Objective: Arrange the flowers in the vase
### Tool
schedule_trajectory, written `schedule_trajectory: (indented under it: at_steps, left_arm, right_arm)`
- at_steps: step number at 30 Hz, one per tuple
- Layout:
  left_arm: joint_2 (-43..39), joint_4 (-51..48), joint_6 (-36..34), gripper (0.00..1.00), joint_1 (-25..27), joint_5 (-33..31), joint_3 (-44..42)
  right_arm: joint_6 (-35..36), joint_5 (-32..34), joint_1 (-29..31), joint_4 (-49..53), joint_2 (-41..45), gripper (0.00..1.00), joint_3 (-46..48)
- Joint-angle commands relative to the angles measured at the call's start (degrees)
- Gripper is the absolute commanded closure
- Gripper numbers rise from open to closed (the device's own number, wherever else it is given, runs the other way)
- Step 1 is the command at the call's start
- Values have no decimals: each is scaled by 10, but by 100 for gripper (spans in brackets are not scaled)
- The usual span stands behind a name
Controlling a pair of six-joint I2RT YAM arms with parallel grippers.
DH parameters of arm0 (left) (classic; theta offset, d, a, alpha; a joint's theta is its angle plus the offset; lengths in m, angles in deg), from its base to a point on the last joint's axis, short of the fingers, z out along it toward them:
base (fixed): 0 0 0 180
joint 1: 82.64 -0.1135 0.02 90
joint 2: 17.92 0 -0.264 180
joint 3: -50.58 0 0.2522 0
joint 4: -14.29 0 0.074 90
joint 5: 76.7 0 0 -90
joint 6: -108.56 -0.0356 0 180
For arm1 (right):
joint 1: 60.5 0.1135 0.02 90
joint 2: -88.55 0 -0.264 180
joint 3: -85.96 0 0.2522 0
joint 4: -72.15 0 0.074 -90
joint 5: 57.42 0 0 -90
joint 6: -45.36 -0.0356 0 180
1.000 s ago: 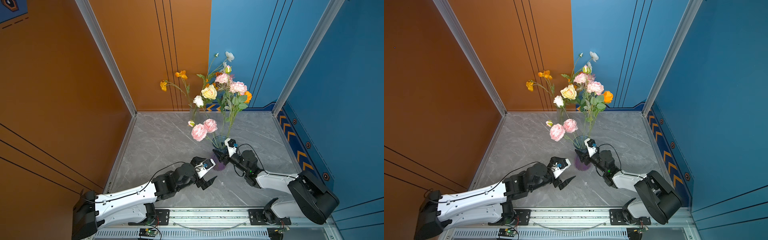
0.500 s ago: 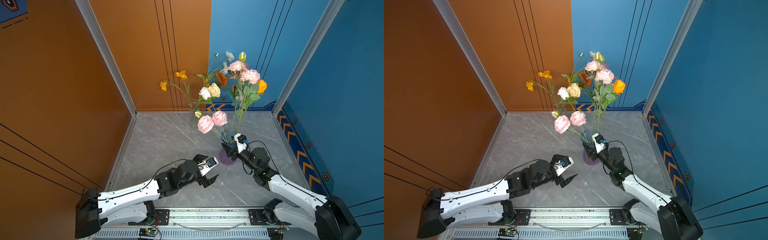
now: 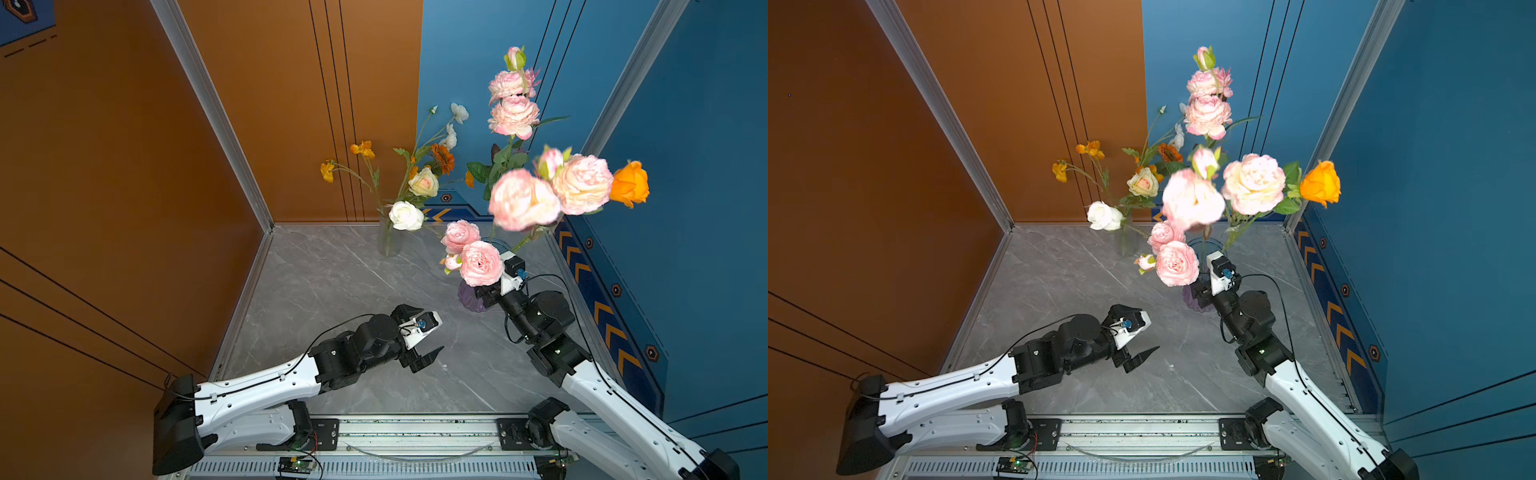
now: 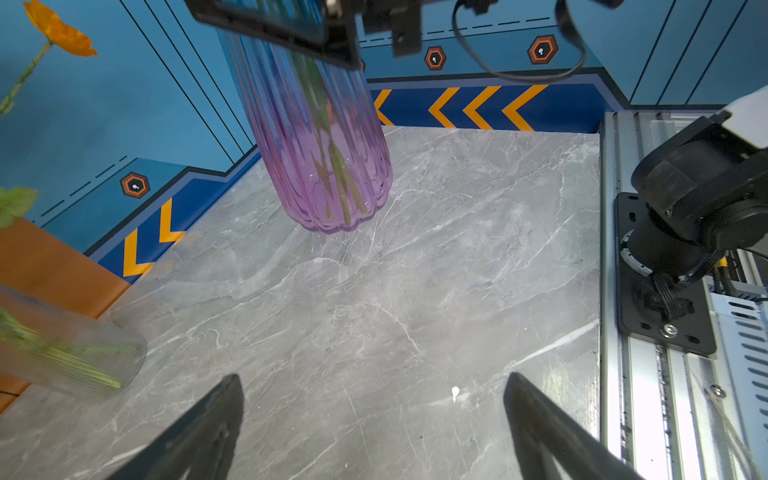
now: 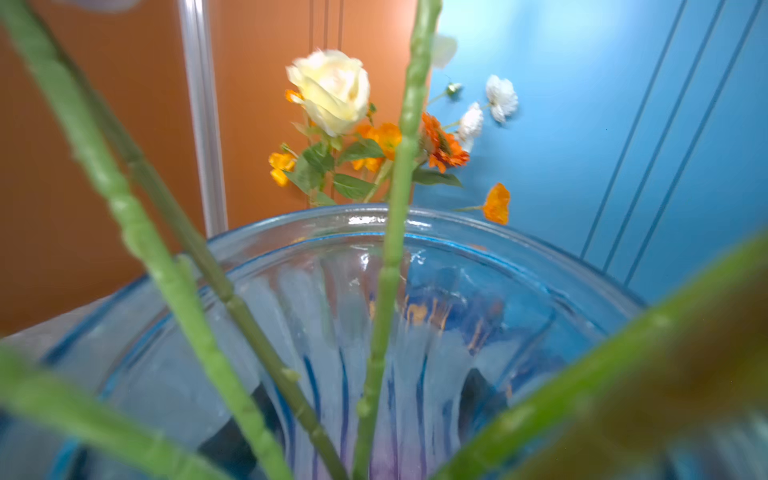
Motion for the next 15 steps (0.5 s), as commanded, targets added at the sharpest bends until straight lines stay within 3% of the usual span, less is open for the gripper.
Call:
schedule_trajectory:
  at_steps: [1,15]
  left_arm:
    - [15,-19,-25,2,-4,21,28]
    - [40,-4,-35,2,-61,78,37]
  right_arm:
    - [10,85,-37,-165,-24,82,-32]
    - [-1,85,-181,-515,-347,85,-109]
